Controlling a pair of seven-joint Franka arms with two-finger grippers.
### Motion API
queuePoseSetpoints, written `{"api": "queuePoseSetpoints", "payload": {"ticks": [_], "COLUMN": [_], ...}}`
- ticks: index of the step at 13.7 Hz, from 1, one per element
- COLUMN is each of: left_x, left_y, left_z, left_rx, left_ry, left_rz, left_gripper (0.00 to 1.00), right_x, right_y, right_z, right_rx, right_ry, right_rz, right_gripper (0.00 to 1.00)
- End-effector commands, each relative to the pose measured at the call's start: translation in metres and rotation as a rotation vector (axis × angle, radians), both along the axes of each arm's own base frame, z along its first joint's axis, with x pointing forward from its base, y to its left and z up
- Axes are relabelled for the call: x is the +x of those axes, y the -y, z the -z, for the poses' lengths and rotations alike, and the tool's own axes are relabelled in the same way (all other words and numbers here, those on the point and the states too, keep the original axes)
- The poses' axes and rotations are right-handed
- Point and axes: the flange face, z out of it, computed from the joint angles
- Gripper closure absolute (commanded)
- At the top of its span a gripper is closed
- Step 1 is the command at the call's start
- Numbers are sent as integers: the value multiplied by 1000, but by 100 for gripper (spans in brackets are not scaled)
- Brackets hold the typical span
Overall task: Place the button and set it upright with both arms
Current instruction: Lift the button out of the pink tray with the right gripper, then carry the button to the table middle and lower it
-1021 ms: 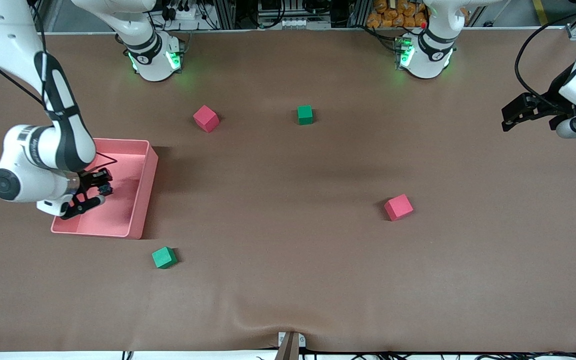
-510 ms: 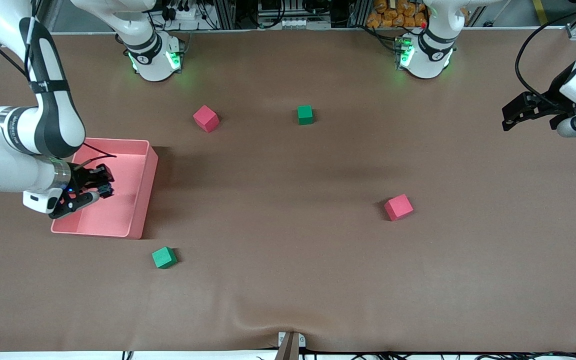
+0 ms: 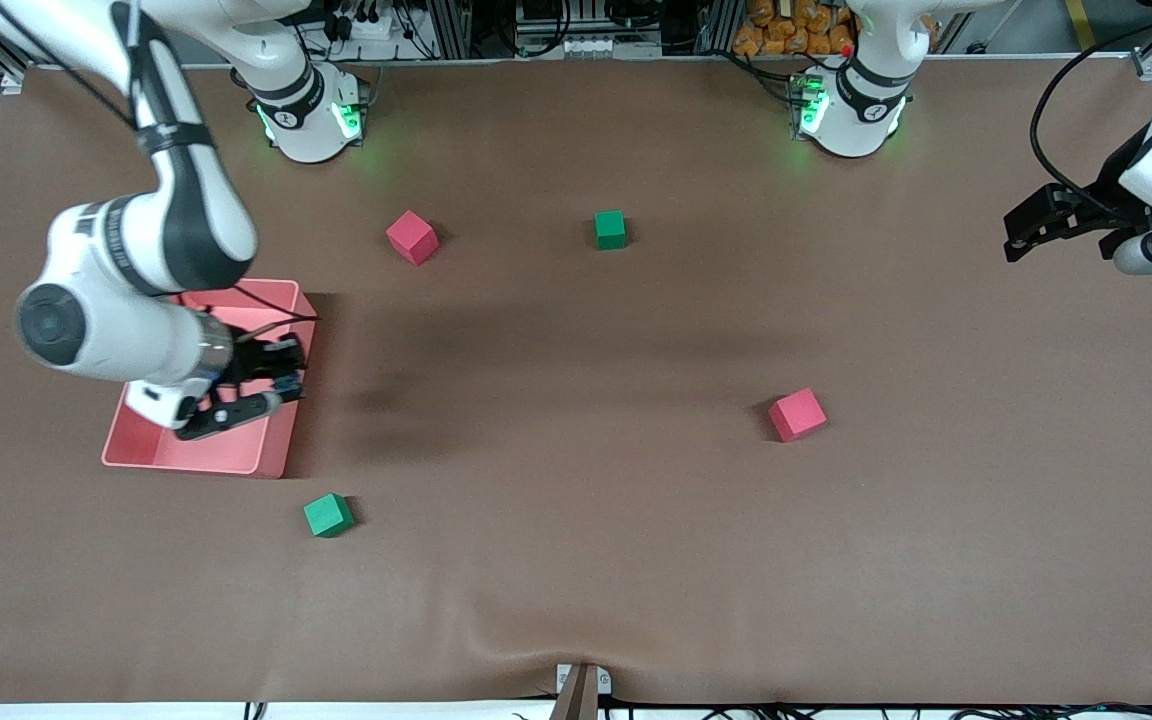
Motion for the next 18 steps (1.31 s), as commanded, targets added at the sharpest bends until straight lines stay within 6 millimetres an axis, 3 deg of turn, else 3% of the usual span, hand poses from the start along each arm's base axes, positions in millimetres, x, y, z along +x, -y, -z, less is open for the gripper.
{"api": "queuePoseSetpoints", "payload": {"ticks": [1,4,5,8,13,18], "left_x": [-1,0,0,0,-1,0], "left_y": [3,3,3,4,4,3], "left_z": [-3,-3,-3,-3,-3,-3], "left_rx": [-10,-10,-12,-11,-12,-12], "left_ry": [1,2,4,5,5,4], "left_rz": [-1,-1,-1,1,1,-1], "left_gripper": [0,0,0,0,0,0], "right_x": [-1,-15,-18,-19,-14,-24], "right_y": [-47,-116,-130,-162,-216,-264], "right_z": [-7,14,21,22,51,101], "right_rx": [-14,-22,-3,18,-9,42], "right_ry": [-7,-48,-65,-57,-53,-30], "right_rz": [48,96,108,79,124,185], "right_gripper": [100,100,100,100,100,100]}}
